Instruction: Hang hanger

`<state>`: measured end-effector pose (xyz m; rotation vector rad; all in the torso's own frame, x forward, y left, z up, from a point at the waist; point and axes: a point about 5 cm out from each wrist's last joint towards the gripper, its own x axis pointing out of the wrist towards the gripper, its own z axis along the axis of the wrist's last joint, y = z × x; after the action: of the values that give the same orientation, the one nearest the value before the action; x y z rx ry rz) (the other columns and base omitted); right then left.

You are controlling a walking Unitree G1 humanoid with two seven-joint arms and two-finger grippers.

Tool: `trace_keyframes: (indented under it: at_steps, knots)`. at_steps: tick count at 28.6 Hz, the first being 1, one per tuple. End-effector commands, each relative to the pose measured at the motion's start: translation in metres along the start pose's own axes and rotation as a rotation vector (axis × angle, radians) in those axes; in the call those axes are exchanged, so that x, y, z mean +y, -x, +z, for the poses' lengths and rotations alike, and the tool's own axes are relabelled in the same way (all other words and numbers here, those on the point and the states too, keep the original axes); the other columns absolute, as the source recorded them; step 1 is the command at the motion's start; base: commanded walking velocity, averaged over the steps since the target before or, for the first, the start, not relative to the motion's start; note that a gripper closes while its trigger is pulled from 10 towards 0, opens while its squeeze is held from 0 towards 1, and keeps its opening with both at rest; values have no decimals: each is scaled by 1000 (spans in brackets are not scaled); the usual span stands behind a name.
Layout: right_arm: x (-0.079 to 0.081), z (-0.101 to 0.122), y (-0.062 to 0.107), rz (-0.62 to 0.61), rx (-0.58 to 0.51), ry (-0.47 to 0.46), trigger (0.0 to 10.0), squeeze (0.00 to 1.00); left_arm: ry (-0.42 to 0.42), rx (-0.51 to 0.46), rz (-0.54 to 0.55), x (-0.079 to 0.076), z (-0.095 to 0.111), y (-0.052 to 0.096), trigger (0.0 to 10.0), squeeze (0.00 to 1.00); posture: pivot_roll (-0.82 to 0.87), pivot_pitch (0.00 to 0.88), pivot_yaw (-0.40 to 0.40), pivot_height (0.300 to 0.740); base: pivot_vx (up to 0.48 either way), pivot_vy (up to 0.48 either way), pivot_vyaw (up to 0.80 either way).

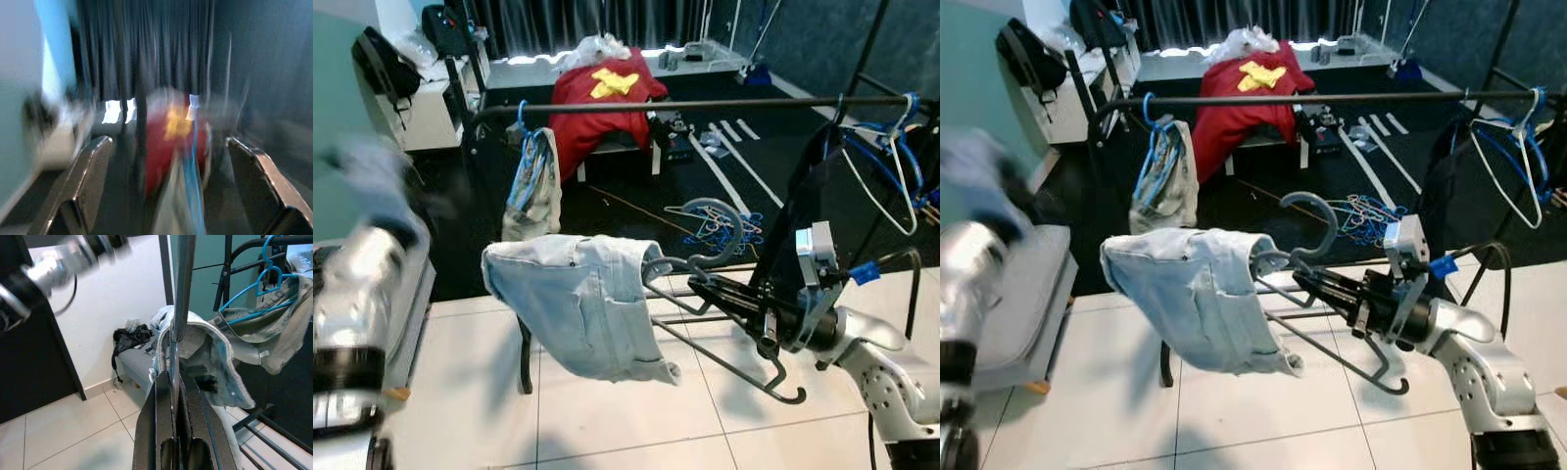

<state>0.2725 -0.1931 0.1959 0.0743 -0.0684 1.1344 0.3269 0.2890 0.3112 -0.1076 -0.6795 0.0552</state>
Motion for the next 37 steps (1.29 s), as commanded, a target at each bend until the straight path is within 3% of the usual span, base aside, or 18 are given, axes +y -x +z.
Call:
trace_keyframes:
  at_steps: [1,3,4,5,7,8,9,10,11,12,13,14,18,23,27,29,34,37]
  knots:
    - [2,9,-3,39,-30,28,10000,0,131,-92,10,8,13,2,10000,0,-10,36,37,740,0,0,0]
    - [2,9,-3,44,-28,27,10000,0,181,-92,-39,5,16,-1,10000,0,-10,36,37,740,0,0,0]
    - [1,9,-4,59,-17,24,10000,0,337,-66,-182,-10,17,-2,10000,0,-9,35,35,740,0,0,0]
    - [1,9,-4,59,-17,24,10000,0,337,-66,-182,-10,17,-2,10000,0,-9,35,35,740,0,0,0]
    - [1,9,-4,74,-9,23,10000,0,492,2,-449,-40,14,4,10000,0,-11,36,34,740,0,0,0]
    - [1,9,-4,74,-9,23,10000,0,492,2,-449,-40,14,4,10000,0,-11,36,34,740,0,0,0]
    - [0,9,-5,83,-3,25,10000,0,441,96,-640,-63,6,13,10000,0,-15,37,31,740,0,0,0]
    - [-1,11,-7,92,2,30,10000,0,239,217,-815,-84,-13,27,10000,0,-13,39,27,740,0,0,0]
    - [-1,11,-7,92,2,30,10000,0,239,217,-815,-84,-13,27,10000,0,-13,39,27,740,0,0,0]
    - [-3,13,-9,102,3,39,10000,0,88,314,-985,-98,-31,45,10000,0,-16,43,27,740,0,0,0]
    - [-4,15,-11,109,3,45,10000,0,6,374,-1099,-105,-42,59,10000,0,-16,43,27,740,0,0,0]
    - [-4,15,-11,109,3,45,10000,0,6,374,-1099,-105,-42,59,10000,0,-16,43,27,740,0,0,0]
    - [-4,23,-19,206,38,49,10000,0,166,509,-1345,-122,-32,86,10000,0,-26,48,35,740,0,0,0]
    - [-7,27,-18,271,114,64,10000,0,163,576,-1439,-120,-18,93,10000,0,-26,47,34,740,0,0,0]
    - [-17,31,-17,298,173,84,10000,0,115,475,-1491,-129,8,82,10000,0,-22,45,20,740,0,0,0]
    - [-18,31,-17,299,174,84,10000,0,105,467,-1504,-131,10,82,10000,0,-22,45,20,740,0,0,0]
    - [-22,38,-20,311,165,84,10000,0,-18,526,-1499,-134,3,90,10000,0,-21,46,18,740,0,0,0]
    - [-22,42,-22,316,138,77,10000,0,-22,553,-1401,-136,-8,90,10000,0,-26,45,19,740,0,0,0]
